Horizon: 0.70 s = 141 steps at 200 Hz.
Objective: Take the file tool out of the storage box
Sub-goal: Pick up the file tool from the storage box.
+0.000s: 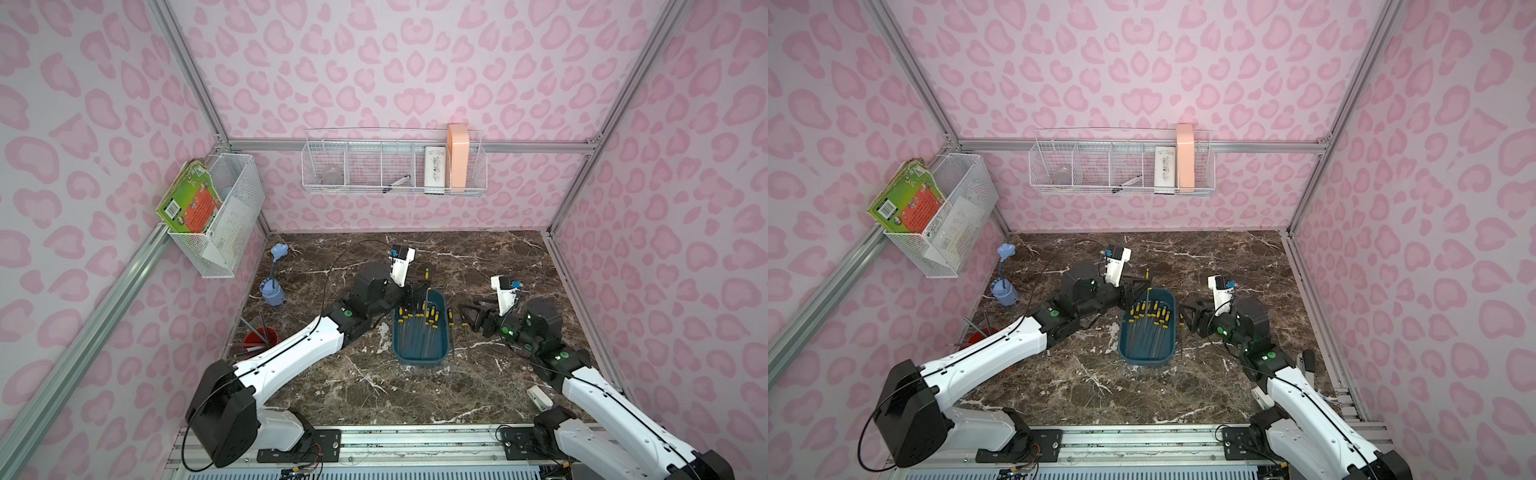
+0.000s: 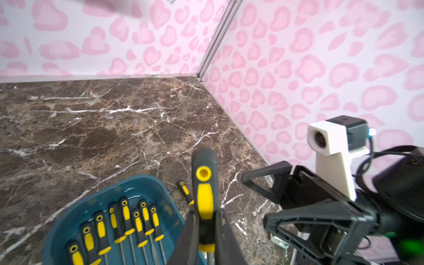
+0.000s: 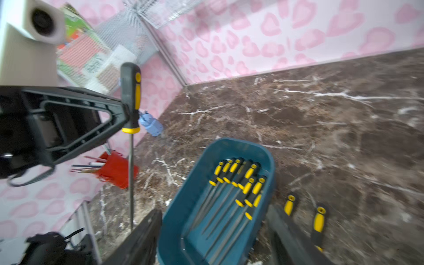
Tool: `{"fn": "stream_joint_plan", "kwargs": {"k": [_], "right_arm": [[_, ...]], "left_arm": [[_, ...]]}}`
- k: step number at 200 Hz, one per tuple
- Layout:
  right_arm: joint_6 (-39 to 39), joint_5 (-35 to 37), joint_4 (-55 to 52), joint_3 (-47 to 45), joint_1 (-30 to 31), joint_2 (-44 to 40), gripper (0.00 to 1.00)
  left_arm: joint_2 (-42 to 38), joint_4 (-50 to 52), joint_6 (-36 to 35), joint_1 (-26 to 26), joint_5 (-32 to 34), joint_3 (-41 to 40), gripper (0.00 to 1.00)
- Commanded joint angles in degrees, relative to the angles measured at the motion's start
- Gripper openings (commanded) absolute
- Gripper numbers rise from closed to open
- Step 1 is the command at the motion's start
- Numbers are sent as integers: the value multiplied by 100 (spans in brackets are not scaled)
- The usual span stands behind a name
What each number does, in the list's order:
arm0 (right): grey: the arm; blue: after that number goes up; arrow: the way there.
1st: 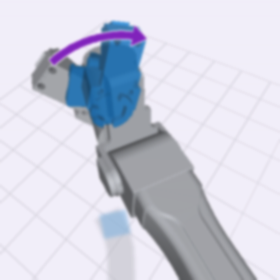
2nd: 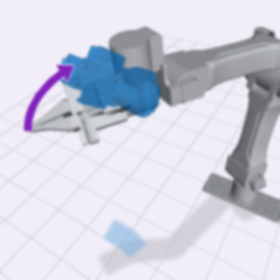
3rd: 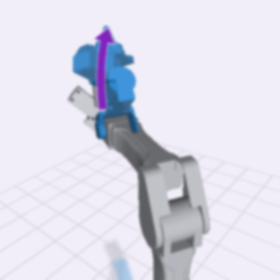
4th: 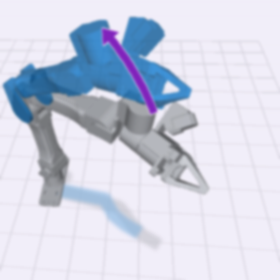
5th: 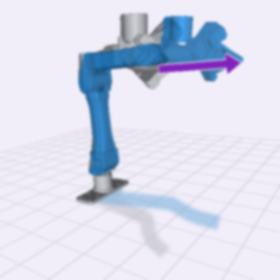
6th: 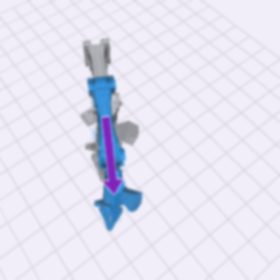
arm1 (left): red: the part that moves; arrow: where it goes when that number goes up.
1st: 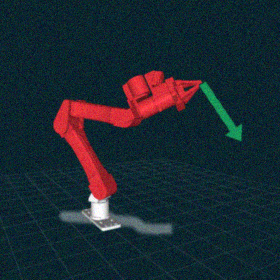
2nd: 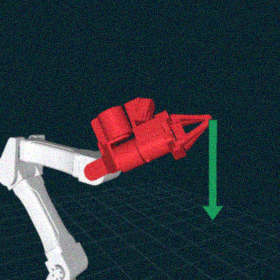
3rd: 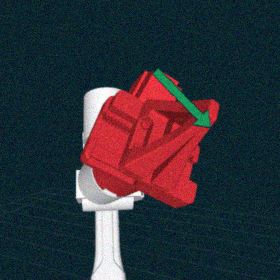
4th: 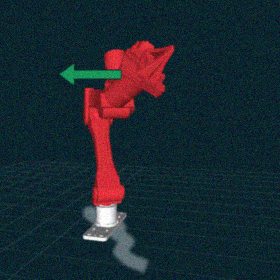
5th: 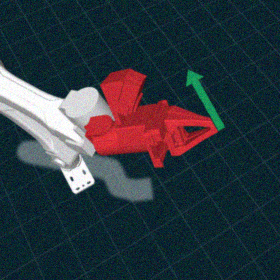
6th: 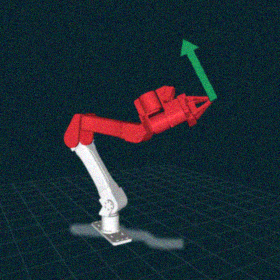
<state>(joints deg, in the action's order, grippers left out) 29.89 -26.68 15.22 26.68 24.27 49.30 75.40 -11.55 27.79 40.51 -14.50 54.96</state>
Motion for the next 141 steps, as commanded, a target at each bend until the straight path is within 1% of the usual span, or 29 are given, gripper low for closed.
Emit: {"fn": "stream_joint_plan", "kwargs": {"k": [1,21,31,42,55,73,101,107,124,141], "right_arm": [[445,-1128,1222,-127,62,-24,66],[553,-1291,1617,-112,425,213,63],[481,-1271,1591,-6,683,377,62],[416,-1115,1479,130,951,553,61],[336,-992,1462,209,1206,768,57],[229,-833,1248,357,1405,983,56],[26,-515,880,549,1622,1265,51],[-24,-393,765,598,1654,1328,51],[-40,-341,714,630,1667,1461,47],[-44,-361,689,667,1660,1588,37]], "left_arm": [[-397,-993,351,-8,-155,-388,0],[-533,-941,396,9,-247,-439,0],[-505,-881,376,24,-264,-399,0],[-454,-805,372,36,-248,-356,0],[-417,-825,367,36,-196,-380,0],[-386,-702,268,29,-52,-346,0],[-337,-665,209,36,18,-311,0],[-325,-657,201,36,26,-295,0],[-290,-613,179,35,26,-232,0],[-253,-622,159,36,39,-222,0]]}}
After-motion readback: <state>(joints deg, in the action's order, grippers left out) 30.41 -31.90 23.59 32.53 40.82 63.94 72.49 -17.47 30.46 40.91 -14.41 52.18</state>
